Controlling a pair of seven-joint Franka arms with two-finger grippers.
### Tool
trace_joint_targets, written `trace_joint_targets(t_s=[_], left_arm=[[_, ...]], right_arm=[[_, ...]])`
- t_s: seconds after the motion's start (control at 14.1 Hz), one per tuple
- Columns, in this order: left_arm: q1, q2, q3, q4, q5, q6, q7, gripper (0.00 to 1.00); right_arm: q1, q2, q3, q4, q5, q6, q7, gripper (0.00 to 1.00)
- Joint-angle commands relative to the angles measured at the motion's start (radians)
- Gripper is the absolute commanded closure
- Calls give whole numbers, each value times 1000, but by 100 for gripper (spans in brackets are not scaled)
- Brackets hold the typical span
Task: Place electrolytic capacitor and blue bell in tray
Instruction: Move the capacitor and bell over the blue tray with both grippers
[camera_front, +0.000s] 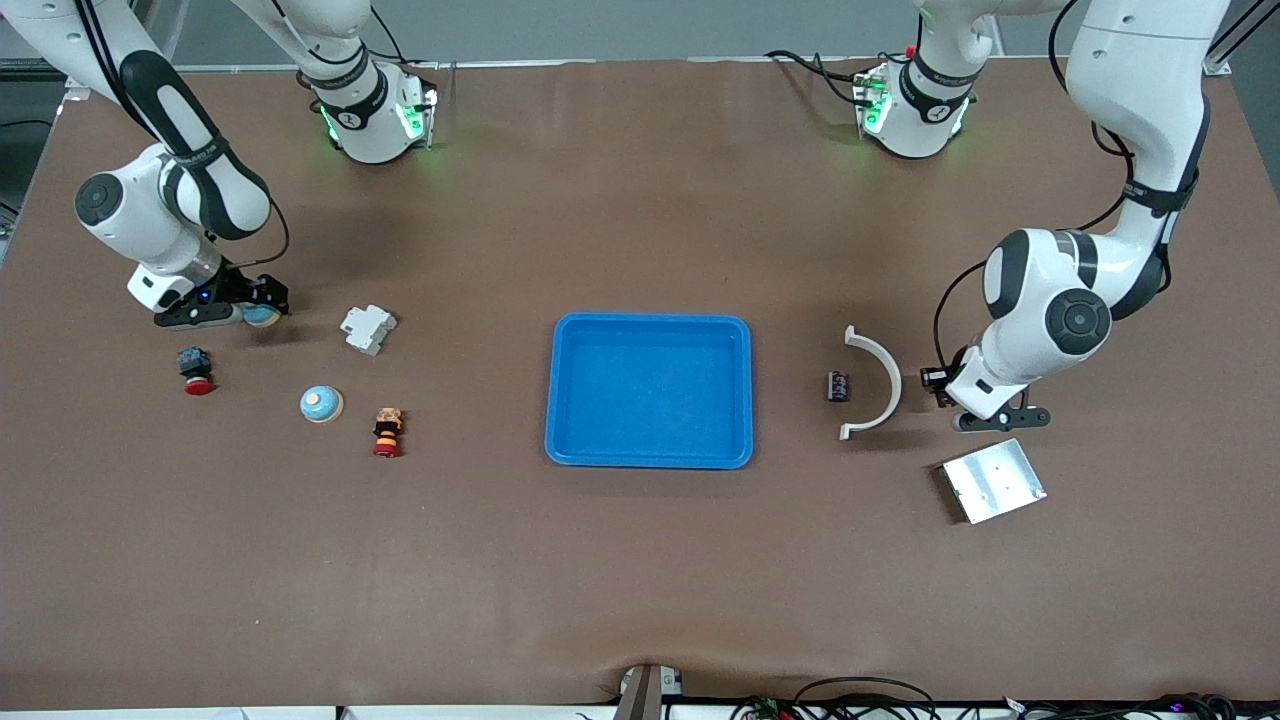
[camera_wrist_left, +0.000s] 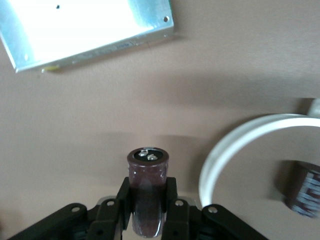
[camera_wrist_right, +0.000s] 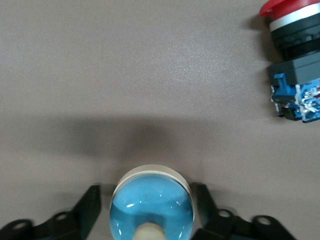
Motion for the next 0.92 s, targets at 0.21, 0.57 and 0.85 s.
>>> trace_joint_targets(t_s=[0.21,0.57,0.85], left_arm=[[5,-59,-85,127,-71,-243,-194,93],[-5,-45,-202,180,-75,-254,-442,92],[-40,-4,-274,240,-104,-239,-665,88]], right_arm=[[-12,-4,11,-16,17,0,-25,100],[51,-30,16,-10,17,-29,-10,100],[107,-151,19,19,17,-249,71,100]])
